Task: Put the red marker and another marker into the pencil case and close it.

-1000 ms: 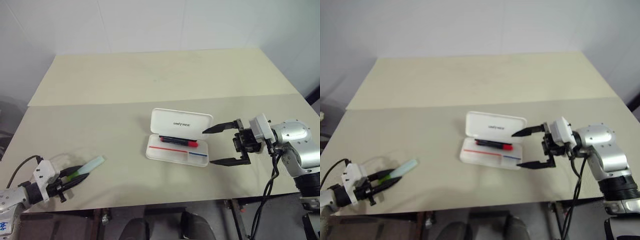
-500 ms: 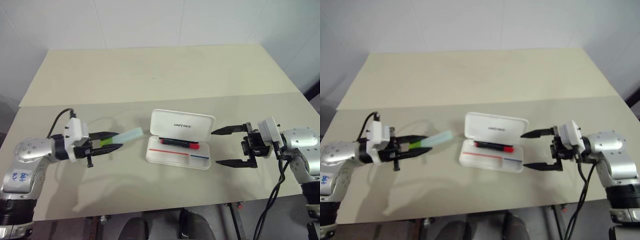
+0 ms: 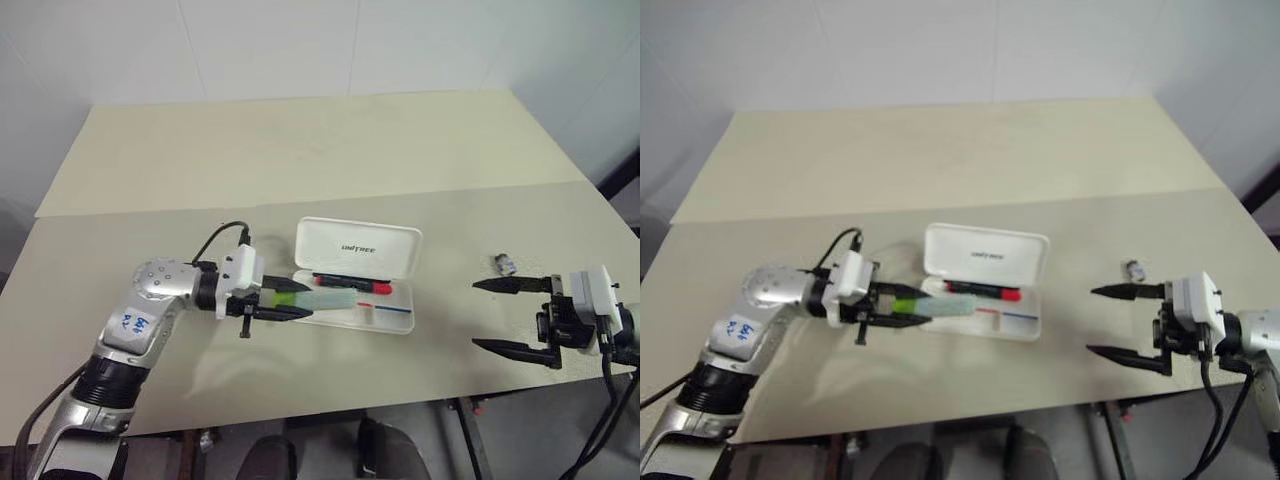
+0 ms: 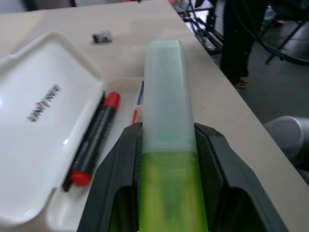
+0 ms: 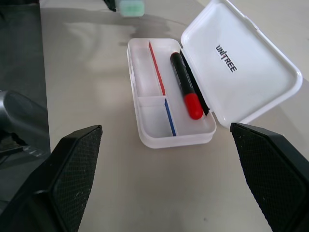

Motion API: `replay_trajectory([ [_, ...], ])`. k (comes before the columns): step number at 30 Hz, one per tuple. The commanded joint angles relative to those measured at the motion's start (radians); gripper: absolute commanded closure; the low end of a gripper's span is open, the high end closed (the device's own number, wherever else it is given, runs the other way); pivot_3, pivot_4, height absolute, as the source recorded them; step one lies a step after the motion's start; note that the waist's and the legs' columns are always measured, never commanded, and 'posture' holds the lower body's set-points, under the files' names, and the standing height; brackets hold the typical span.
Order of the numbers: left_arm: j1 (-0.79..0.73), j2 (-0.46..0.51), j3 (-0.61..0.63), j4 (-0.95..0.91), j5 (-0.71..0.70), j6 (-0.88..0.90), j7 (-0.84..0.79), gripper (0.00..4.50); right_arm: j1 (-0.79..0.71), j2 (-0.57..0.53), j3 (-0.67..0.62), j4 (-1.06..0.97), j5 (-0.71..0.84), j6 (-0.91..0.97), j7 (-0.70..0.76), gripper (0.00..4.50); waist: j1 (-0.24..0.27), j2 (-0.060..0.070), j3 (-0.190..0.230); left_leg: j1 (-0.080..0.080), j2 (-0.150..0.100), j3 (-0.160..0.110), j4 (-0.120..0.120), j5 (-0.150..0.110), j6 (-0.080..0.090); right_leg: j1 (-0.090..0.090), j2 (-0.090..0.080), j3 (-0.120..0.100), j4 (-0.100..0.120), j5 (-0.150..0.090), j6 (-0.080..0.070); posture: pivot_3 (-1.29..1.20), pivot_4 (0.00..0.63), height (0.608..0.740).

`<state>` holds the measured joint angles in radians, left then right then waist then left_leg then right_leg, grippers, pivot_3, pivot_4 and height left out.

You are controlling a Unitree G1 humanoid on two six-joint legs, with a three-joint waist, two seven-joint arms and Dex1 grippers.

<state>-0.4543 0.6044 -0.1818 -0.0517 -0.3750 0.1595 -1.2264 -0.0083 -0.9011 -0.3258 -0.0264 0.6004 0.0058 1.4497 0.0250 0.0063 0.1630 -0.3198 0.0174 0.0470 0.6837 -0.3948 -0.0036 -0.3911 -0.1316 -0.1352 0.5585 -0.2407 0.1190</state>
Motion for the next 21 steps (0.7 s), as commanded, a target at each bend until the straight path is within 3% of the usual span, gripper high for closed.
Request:
replay_trajectory([
  [1,-0.051,-0.033,-0.040,0.044,0.049,-0.049,-0.014,3.36,0.021,-0.005,-0.048,-0.073,0.014,0.014,-0.036,0.00,0.001,0.000,0.000,0.000,0.000,0.000,0.000,0.000,0.000,0.000,0.000,0.000,0.000,0.000,0.000,0.00,0.150,0.740],
  [11,-0.110,-0.106,-0.072,0.231,0.159,-0.171,-0.002,3.36,0.039,0.014,-0.036,-0.173,0.013,0.052,-0.122,0.00,0.004,-0.001,0.000,-0.001,-0.001,0.000,0.000,0.000,0.000,-0.001,0.000,0.000,-0.001,0.000,0.000,0.00,0.150,0.740],
  [19,-0.116,-0.111,-0.078,0.266,0.172,-0.180,-0.040,3.36,0.024,0.029,-0.017,-0.201,0.009,0.059,-0.151,0.00,0.004,-0.001,0.000,-0.001,0.000,0.000,0.000,0.000,0.001,-0.001,0.000,0.000,-0.001,0.000,0.000,0.00,0.150,0.740],
  [21,-0.116,-0.115,-0.075,0.268,0.181,-0.184,-0.032,2.63,0.024,0.032,-0.017,-0.207,0.011,0.058,-0.154,0.00,0.004,-0.001,0.000,-0.001,0.000,0.000,0.000,0.000,0.001,-0.001,0.000,0.000,-0.001,0.000,0.000,0.00,0.150,0.740],
])
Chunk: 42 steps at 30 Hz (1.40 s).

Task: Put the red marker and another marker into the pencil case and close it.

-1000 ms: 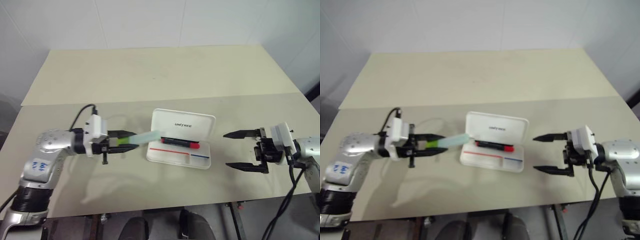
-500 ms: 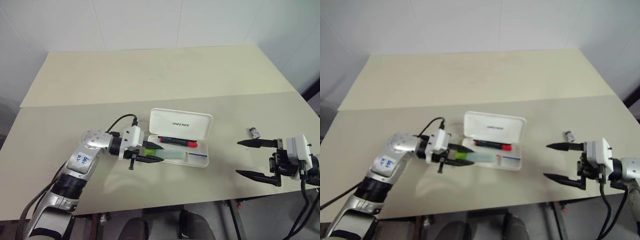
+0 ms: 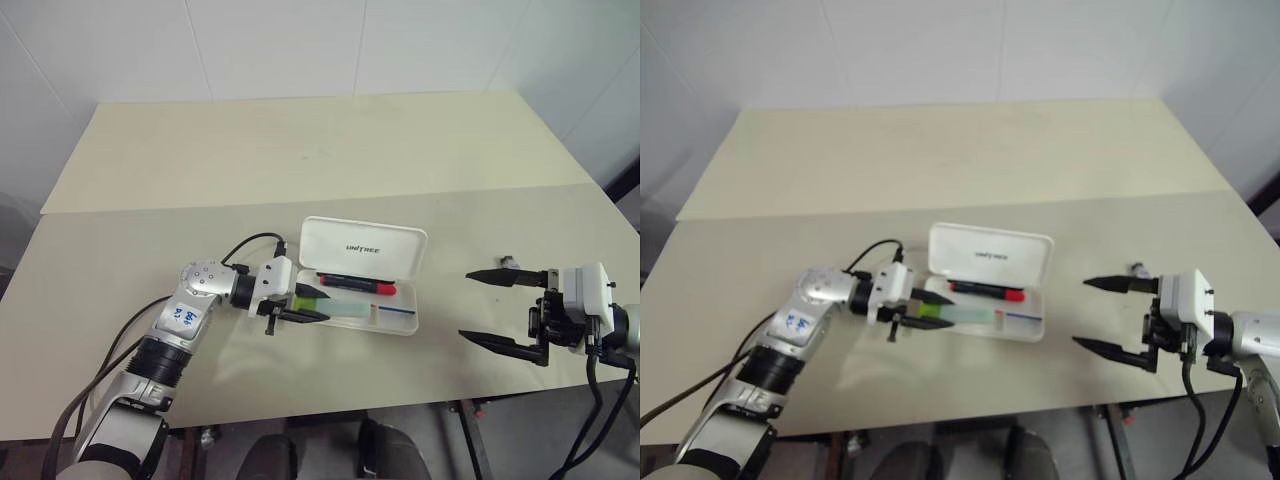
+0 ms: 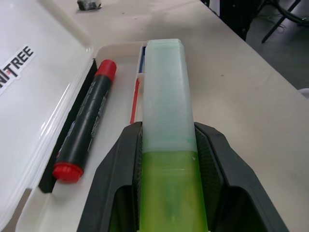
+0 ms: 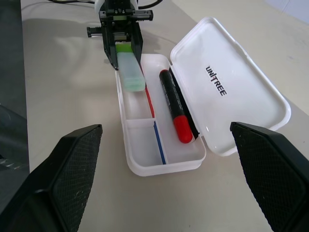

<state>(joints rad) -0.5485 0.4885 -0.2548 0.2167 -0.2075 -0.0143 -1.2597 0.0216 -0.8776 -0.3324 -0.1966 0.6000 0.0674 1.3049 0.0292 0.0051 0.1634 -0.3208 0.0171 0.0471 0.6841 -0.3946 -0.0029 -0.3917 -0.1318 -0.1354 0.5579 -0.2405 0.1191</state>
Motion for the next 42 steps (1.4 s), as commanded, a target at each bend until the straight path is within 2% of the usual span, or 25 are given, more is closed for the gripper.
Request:
replay_trajectory([
  [1,-0.021,-0.001,0.000,-0.003,0.013,-0.003,0.002,2.39,-0.005,0.009,-0.011,-0.039,0.012,-0.003,-0.010,0.00,0.000,0.000,0.000,0.000,0.000,0.000,0.000,0.000,0.000,0.000,0.000,0.000,0.000,0.000,0.000,0.00,0.150,0.740],
  [8,-0.044,-0.039,0.004,-0.006,0.009,0.002,0.013,0.04,-0.006,0.022,-0.005,-0.056,0.014,0.001,-0.022,0.00,0.001,0.000,0.000,0.000,0.000,0.000,0.000,0.000,0.000,0.000,0.000,0.000,0.000,0.000,0.000,0.00,0.150,0.740],
  [18,-0.023,-0.042,0.032,-0.104,-0.069,0.081,-0.004,0.04,-0.037,0.086,0.006,-0.076,0.030,0.068,-0.136,0.00,0.000,0.000,0.000,0.000,0.000,0.000,0.000,0.000,0.000,0.000,0.000,0.000,0.000,0.000,0.000,0.00,0.150,0.740],
  [27,0.015,-0.032,0.066,-0.149,-0.097,0.075,0.001,0.04,-0.043,0.095,0.010,-0.071,-0.007,0.099,-0.213,0.00,0.000,0.000,0.000,0.000,0.000,0.000,0.000,0.000,0.000,0.000,0.000,0.000,0.000,0.000,0.000,0.00,0.150,0.740],
  [33,0.030,0.019,0.158,-0.274,-0.219,0.204,0.010,0.04,-0.044,0.156,-0.024,-0.014,-0.106,0.144,-0.451,0.00,-0.003,0.000,0.000,0.000,0.000,0.000,0.000,0.000,0.000,0.000,0.000,0.000,0.001,0.000,0.000,0.00,0.150,0.740],
  [39,0.040,0.069,0.240,-0.376,-0.312,0.304,0.047,0.04,-0.024,0.225,-0.043,0.043,-0.275,0.148,-0.721,0.00,-0.002,0.000,0.000,0.000,0.000,0.000,0.000,0.000,0.000,0.000,0.000,0.001,0.000,0.000,0.000,0.00,0.150,0.740],
  [42,0.034,0.081,0.260,-0.414,-0.346,0.348,0.065,0.04,-0.039,0.252,-0.036,0.099,-0.321,0.141,-0.796,0.00,-0.004,0.000,0.000,0.000,0.000,0.000,0.000,0.000,0.000,0.000,0.000,0.002,0.000,0.000,0.000,0.00,0.150,0.740],
])
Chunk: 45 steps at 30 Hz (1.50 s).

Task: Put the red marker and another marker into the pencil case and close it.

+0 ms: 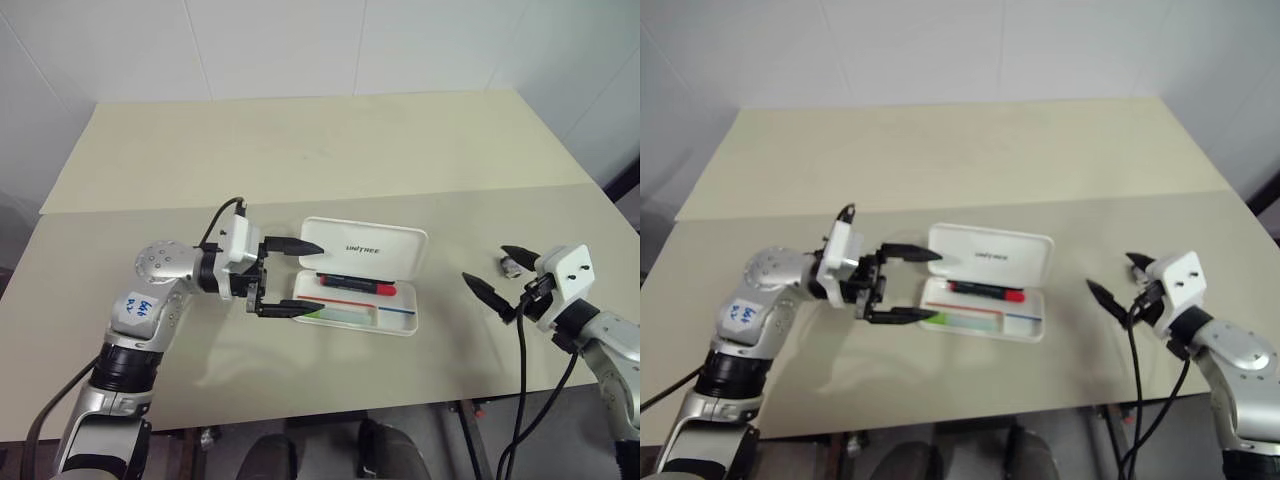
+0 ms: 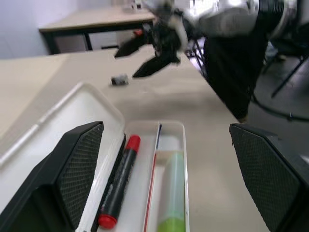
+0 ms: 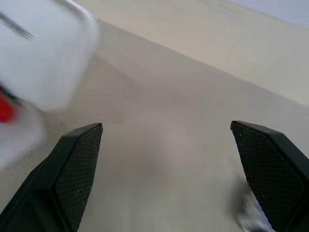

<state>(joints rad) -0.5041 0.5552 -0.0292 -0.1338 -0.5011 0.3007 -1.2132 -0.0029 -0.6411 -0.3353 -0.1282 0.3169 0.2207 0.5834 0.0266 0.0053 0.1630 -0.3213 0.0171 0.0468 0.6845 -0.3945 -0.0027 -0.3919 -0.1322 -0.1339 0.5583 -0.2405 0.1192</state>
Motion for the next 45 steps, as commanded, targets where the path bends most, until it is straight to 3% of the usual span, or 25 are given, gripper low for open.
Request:
replay_trajectory([
  [1,-0.011,0.018,0.037,-0.071,-0.058,0.042,0.019,0.04,-0.021,0.020,-0.030,0.049,-0.047,-0.019,-0.085,0.00,-0.003,0.000,0.000,0.000,0.000,0.000,0.000,0.000,0.000,0.000,0.000,0.000,0.000,0.000,0.000,0.00,0.150,0.740],
  [17,-0.024,0.081,0.062,-0.100,-0.074,0.062,0.024,0.04,-0.264,0.067,0.013,0.455,-0.094,-0.096,-0.133,0.00,-0.007,0.001,0.000,0.000,0.000,0.001,-0.001,0.000,0.000,-0.001,0.001,0.001,0.000,0.000,0.000,0.00,0.150,0.740],
  [20,-0.021,0.087,0.069,-0.107,-0.075,0.059,0.030,0.00,-0.295,0.067,0.014,0.530,-0.109,-0.109,-0.146,0.60,-0.007,0.001,0.000,0.000,0.000,0.001,-0.001,0.000,0.000,-0.001,0.001,0.001,0.000,0.000,0.000,0.00,0.150,0.740],
  [30,-0.010,0.089,0.080,-0.131,-0.072,0.057,0.052,0.00,-0.336,0.066,0.013,0.585,-0.089,-0.101,-0.117,4.08,-0.005,0.000,0.000,0.001,0.000,0.001,0.000,0.000,0.000,0.000,0.001,0.002,0.000,0.000,0.000,0.00,0.150,0.740],
  [38,0.019,0.078,0.066,-0.133,-0.063,0.034,0.062,0.00,-0.310,0.070,0.020,0.446,-0.032,-0.063,-0.035,4.08,-0.007,0.001,0.000,0.000,0.001,0.001,-0.001,0.000,0.000,0.000,0.001,0.001,0.000,0.000,0.000,0.00,0.150,0.740],
  [42,0.034,0.073,0.058,-0.121,-0.057,0.017,0.056,0.00,-0.275,0.054,0.032,0.293,0.053,-0.067,0.116,4.08,-0.010,0.001,0.001,0.000,0.001,0.002,-0.001,0.000,0.000,-0.001,0.001,0.002,0.000,0.000,0.000,0.00,0.150,0.740],
  [45,0.054,0.070,0.049,-0.099,-0.045,-0.009,0.045,0.00,-0.207,-0.017,0.083,0.135,0.113,-0.058,0.317,4.08,-0.003,0.002,0.001,0.001,0.001,0.001,-0.001,0.000,0.000,-0.001,0.001,0.002,0.000,0.000,0.000,0.00,0.150,0.740],
])
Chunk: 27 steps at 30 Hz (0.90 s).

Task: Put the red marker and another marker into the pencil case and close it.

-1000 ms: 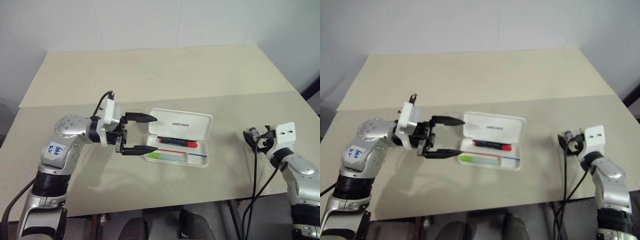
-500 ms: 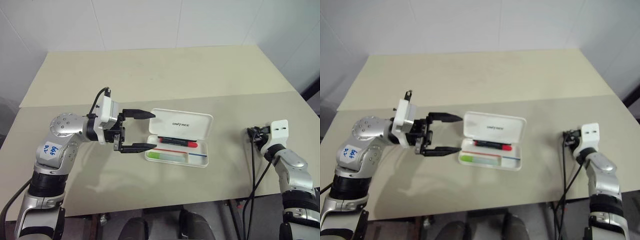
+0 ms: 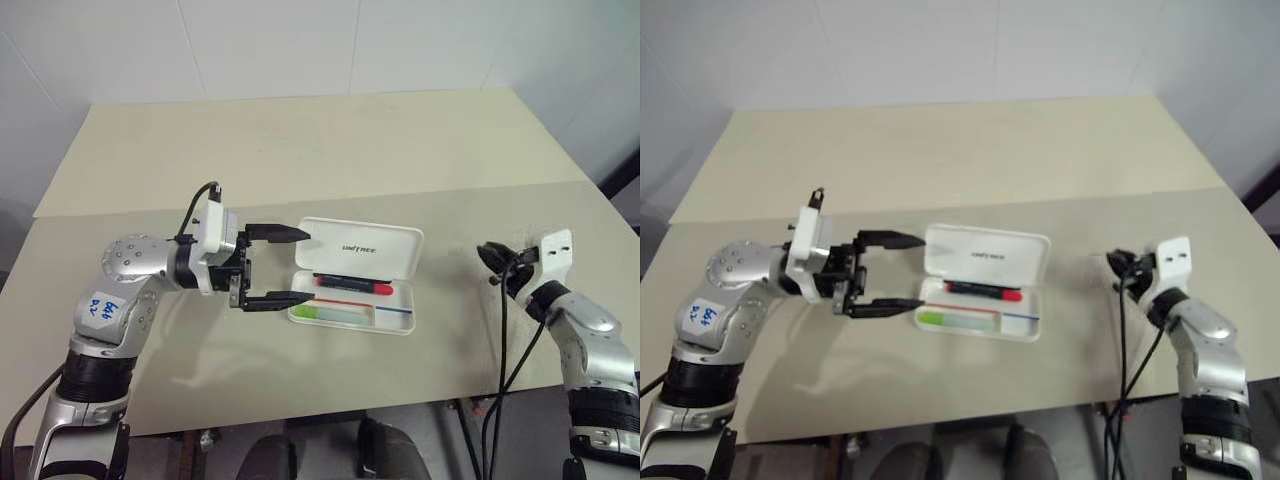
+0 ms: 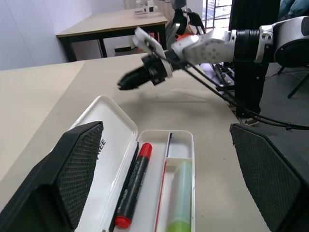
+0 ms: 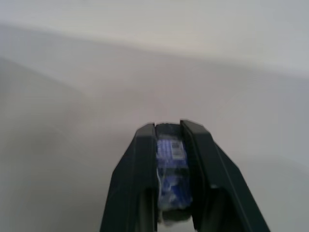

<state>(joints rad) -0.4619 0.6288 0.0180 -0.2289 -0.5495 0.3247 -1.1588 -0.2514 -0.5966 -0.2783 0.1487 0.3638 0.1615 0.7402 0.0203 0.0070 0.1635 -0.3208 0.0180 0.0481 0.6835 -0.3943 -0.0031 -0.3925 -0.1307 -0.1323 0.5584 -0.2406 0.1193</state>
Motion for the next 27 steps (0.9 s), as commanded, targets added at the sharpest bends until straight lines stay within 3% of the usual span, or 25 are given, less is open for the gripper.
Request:
replay_trajectory([
  [1,0.019,-0.005,0.000,0.004,0.008,-0.042,-0.012,0.00,0.059,-0.081,0.034,-0.182,0.088,0.011,0.207,4.08,0.004,0.000,0.000,0.000,0.000,-0.001,0.000,0.000,0.000,0.000,0.000,0.000,0.000,0.000,0.000,0.00,0.150,0.740],
  [7,0.057,-0.015,-0.020,0.015,0.026,-0.072,-0.016,0.00,0.096,-0.147,0.068,-0.326,0.177,0.072,0.363,4.08,0.004,-0.001,0.000,0.000,0.000,0.000,0.000,0.000,0.000,0.000,0.000,0.000,0.000,0.000,0.000,0.00,0.150,0.740],
  [12,0.072,-0.022,-0.035,0.015,0.035,-0.084,-0.014,0.00,0.086,-0.148,0.133,-0.360,0.171,0.087,0.403,4.08,0.004,-0.001,0.000,0.000,0.000,0.000,0.000,0.000,0.000,0.000,0.000,0.000,0.000,0.000,0.000,0.00,0.150,0.740],
  [27,0.129,-0.057,-0.104,0.052,0.103,-0.180,-0.035,0.00,-0.015,-0.081,0.344,-0.198,0.058,-0.019,0.528,4.08,0.005,-0.001,0.000,0.000,0.000,0.000,0.000,0.000,0.000,0.000,0.000,-0.001,0.000,0.000,0.000,0.00,0.150,0.740],
])
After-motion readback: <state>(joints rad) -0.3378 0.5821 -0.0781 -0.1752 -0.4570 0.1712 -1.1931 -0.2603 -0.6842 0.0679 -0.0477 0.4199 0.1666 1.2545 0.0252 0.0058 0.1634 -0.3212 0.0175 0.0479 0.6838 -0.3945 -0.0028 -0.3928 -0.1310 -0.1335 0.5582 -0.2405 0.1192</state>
